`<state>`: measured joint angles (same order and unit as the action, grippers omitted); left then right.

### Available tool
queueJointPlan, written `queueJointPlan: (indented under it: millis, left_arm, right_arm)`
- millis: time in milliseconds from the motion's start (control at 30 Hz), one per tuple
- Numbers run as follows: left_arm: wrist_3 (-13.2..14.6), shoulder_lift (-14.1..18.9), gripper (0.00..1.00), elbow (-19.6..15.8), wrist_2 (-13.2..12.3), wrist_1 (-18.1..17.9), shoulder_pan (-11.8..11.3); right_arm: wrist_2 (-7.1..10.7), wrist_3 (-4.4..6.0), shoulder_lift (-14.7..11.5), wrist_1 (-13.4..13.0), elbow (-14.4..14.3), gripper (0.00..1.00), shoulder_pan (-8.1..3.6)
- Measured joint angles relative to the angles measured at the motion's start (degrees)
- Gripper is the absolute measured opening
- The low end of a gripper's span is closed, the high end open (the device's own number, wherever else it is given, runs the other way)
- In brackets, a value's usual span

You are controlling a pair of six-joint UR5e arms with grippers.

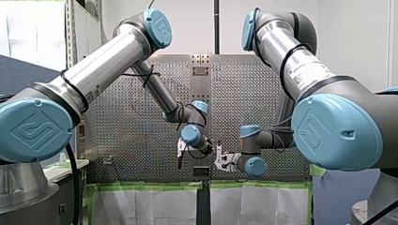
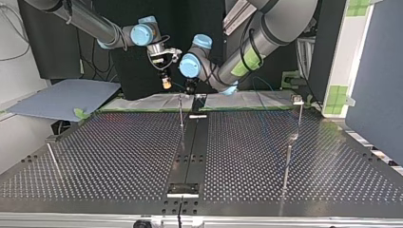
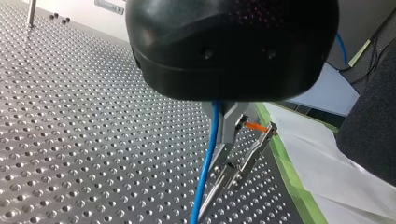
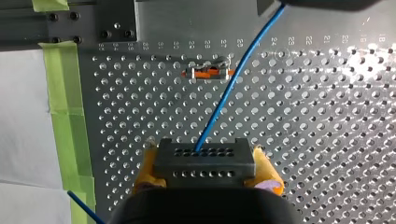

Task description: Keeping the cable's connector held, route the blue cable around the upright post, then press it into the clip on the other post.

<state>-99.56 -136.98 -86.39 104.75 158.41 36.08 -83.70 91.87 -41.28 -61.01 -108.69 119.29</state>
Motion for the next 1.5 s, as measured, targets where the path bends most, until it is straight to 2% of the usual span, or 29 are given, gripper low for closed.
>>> queueJointPlan:
  millis: [233, 533, 800, 1067, 1300, 1500]
  left_arm:
    - [-0.1, -1.5, 0.00, 0.0, 0.1, -0.4, 0.0]
    - [-2.8, -2.1, 0.00, 0.0, -0.6, -4.1, -0.6]
    - [-4.6, -3.7, 0.00, 0.0, -1.7, -6.4, -1.5]
    - [-5.8, -4.6, 0.00, 0.0, -2.2, -9.6, -2.3]
    - [-6.6, -4.9, 0.00, 0.0, -3.5, -10.0, -3.3]
    - [-6.4, -6.5, 0.00, 0.0, -4.0, -10.2, -3.8]
  right_arm:
    - [0.01, 0.09, 0.0, 0.0, 0.0, 0.00, -0.34]
    - [0.03, 0.39, 0.3, -0.8, 0.0, 0.00, -1.20]
    - [0.24, 0.40, 2.7, -2.4, 0.7, 0.00, -2.61]
    - [0.49, 0.16, 3.6, -2.0, 2.3, 0.00, -4.28]
    - [0.64, -0.48, 3.6, -0.8, 4.6, 0.00, -5.22]
    - [1.10, -0.91, 3.7, -0.6, 5.3, 0.00, -6.00]
